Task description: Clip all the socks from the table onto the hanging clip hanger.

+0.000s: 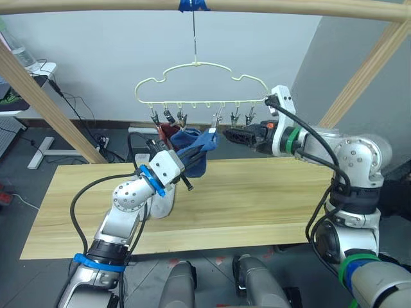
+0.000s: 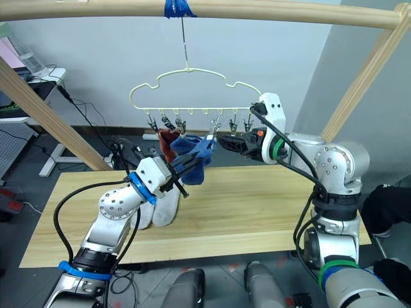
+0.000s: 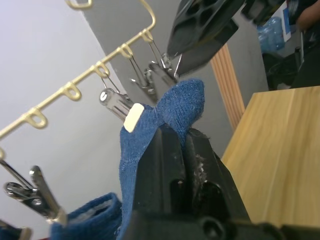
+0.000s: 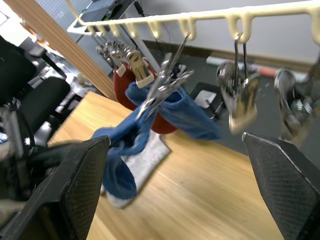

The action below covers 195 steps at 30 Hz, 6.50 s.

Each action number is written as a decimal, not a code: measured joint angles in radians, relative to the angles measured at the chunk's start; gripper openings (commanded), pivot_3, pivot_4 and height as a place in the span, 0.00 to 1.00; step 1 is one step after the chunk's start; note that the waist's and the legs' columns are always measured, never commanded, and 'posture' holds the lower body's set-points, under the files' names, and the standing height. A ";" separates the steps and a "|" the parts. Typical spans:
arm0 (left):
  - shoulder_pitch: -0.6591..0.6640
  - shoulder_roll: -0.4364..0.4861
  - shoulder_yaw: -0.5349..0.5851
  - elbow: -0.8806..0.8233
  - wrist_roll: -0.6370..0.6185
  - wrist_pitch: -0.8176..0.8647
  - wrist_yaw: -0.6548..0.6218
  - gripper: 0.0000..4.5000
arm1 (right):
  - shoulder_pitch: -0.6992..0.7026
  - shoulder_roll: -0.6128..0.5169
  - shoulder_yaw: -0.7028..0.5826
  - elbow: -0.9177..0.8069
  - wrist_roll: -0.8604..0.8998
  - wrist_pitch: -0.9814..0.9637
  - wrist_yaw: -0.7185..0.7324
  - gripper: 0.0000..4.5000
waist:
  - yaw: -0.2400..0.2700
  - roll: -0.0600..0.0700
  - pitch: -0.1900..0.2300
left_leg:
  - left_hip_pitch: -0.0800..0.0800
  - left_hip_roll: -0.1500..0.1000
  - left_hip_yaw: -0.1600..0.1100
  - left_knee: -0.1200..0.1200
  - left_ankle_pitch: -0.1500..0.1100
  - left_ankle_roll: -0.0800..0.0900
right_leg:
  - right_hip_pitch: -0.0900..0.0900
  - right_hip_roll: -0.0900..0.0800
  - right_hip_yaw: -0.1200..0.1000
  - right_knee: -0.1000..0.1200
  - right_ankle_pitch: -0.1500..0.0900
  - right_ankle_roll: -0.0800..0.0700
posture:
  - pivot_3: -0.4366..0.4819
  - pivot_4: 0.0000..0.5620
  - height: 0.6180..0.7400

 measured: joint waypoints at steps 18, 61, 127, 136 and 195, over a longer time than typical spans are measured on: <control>0.094 0.155 0.195 -0.394 -0.512 0.712 -0.072 0.99 | 0.219 0.082 0.283 -0.185 -0.363 -0.489 -0.187 1.00 | 0.001 0.000 0.000 | 0.000 0.001 -0.001 0.002 0.000 0.000 | 0.000 0.001 0.000 0.001 0.000 0.000 | 0.51 0.41 1.00; 0.065 0.177 0.264 -0.558 -0.642 0.940 0.067 1.00 | 0.128 0.320 0.276 0.294 -0.691 -0.895 -0.322 0.35 | 0.008 0.000 0.000 | 0.000 0.001 -0.001 0.002 0.000 0.000 | 0.000 0.001 0.000 0.000 0.000 0.000 | 0.56 0.42 1.00; 0.071 0.162 0.260 -0.569 -0.598 0.922 0.057 1.00 | -0.014 0.394 0.188 0.512 -0.684 -1.001 -0.372 0.35 | 0.009 0.001 0.000 | 0.000 0.001 -0.001 0.001 0.000 0.000 | 0.000 0.001 0.000 -0.001 0.000 0.000 | 0.58 0.42 1.00; 0.071 0.159 0.260 -0.569 -0.596 0.922 0.058 1.00 | -0.014 0.393 0.188 0.513 -0.685 -1.001 -0.368 0.35 | 0.009 0.001 0.001 | 0.000 0.001 -0.001 0.001 0.000 0.000 | 0.000 0.001 0.000 -0.001 0.000 0.000 | 0.59 0.43 1.00; 0.074 0.148 0.239 -0.569 -0.578 0.920 0.066 1.00 | 0.032 0.358 0.161 0.465 -0.688 -0.977 -0.380 0.35 | 0.009 0.001 0.001 | 0.000 0.000 -0.001 0.000 0.000 0.000 | 0.000 0.001 0.000 -0.002 0.000 0.000 | 0.57 0.41 1.00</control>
